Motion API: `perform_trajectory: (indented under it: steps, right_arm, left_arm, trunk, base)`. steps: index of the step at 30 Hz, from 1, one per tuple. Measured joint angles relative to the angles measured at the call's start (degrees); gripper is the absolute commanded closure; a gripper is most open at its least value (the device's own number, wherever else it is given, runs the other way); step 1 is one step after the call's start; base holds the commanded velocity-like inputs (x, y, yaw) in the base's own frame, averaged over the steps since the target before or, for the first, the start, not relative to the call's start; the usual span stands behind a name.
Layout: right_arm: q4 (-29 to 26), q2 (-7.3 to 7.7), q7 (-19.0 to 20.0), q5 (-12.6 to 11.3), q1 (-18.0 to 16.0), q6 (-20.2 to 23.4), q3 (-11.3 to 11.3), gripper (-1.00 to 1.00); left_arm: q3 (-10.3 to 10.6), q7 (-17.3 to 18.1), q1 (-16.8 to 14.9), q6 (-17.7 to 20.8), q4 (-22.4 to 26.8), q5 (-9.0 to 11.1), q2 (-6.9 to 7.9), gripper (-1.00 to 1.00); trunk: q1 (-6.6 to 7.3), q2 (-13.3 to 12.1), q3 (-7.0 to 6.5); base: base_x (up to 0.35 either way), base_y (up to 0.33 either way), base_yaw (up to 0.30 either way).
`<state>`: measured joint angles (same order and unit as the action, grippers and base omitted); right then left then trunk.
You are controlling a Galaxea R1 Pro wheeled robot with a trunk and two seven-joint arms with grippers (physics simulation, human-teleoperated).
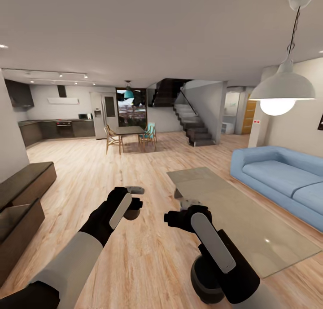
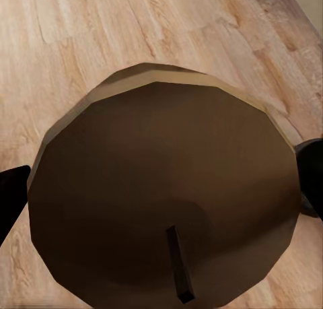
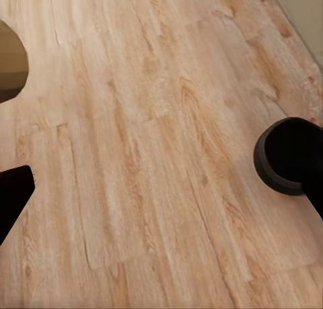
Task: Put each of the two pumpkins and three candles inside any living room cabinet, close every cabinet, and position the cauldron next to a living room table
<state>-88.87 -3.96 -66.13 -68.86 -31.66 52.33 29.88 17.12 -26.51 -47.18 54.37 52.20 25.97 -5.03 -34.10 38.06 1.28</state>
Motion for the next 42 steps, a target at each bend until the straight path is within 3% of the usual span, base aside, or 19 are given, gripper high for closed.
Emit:
perform_trajectory:
  steps: [15, 42]
  right_arm:
    - [0.23, 0.01, 0.0, 0.06, -0.01, 0.0, 0.16, -1.0]
    - [0.22, 0.02, 0.09, 0.05, -0.01, -0.08, 0.17, -1.0]
  left_arm:
    - [-0.37, 0.34, -0.04, 0.05, -0.01, 0.06, 0.0, 1.0]
    - [-0.46, 0.51, -0.06, 0.01, -0.12, 0.0, 0.05, 1.0]
  trunk:
    - [0.02, 0.05, -0.73]
    - [0.02, 0.05, -0.78]
  base:
    - [0.142, 0.106, 0.212]
    - [0.23, 0.229, 0.015]
